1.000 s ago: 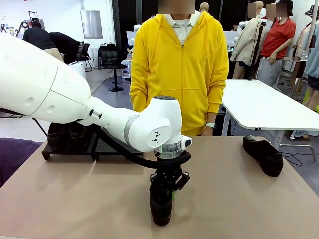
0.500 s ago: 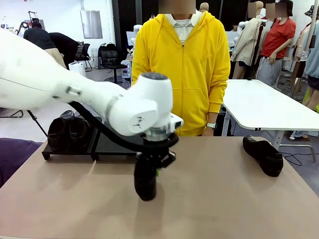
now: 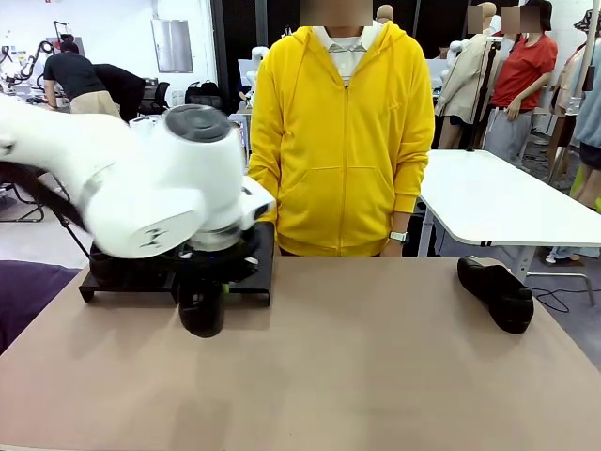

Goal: Organize the shoes by placing them on the stand.
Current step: Place the Shoe from the middle of the table onto the Shoes Stand, then pick up one Shoe and place it in the middle of the table.

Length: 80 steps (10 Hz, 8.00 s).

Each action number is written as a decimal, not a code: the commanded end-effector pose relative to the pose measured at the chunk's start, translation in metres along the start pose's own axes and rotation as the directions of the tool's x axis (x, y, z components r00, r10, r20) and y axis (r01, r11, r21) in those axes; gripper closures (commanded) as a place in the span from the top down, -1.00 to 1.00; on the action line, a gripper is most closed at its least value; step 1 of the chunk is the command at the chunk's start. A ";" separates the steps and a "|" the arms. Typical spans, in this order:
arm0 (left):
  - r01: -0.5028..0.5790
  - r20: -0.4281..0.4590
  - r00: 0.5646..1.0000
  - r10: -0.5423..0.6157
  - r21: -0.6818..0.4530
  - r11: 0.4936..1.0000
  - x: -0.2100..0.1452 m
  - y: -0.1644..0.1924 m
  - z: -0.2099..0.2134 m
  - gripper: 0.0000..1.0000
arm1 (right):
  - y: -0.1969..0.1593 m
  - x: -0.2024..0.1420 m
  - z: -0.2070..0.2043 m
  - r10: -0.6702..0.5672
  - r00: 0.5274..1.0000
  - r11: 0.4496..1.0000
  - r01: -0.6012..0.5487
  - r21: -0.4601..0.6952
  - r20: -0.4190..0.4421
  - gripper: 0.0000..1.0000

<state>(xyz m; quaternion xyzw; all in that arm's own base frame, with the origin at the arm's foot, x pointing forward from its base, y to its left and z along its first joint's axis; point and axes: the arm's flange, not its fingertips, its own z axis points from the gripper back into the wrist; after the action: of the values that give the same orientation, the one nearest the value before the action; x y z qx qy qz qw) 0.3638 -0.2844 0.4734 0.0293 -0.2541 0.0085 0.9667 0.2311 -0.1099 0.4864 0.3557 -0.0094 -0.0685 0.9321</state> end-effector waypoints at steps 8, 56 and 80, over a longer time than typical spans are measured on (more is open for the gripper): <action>-0.009 -0.063 0.998 0.016 0.098 0.995 0.014 -0.001 -0.015 -1.00 | 0.001 0.000 0.002 0.014 1.000 1.000 -0.014 0.018 0.006 1.00; -0.068 -0.204 0.977 -0.069 -0.596 0.800 0.009 0.271 0.042 1.00 | 0.001 0.000 0.002 0.014 1.000 1.000 -0.014 0.018 0.006 1.00; -0.068 -0.204 0.977 -0.069 -0.596 0.800 0.009 0.271 0.042 1.00 | 0.033 0.327 -0.135 0.190 0.982 0.850 -0.168 -0.499 -0.007 1.00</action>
<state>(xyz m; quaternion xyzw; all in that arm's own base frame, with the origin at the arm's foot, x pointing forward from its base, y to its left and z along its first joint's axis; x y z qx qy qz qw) 0.3430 -0.0200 0.5273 -0.2819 -0.1411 -0.0682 0.9465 0.5689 -0.0430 0.4010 0.1034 -0.0298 0.0158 0.9941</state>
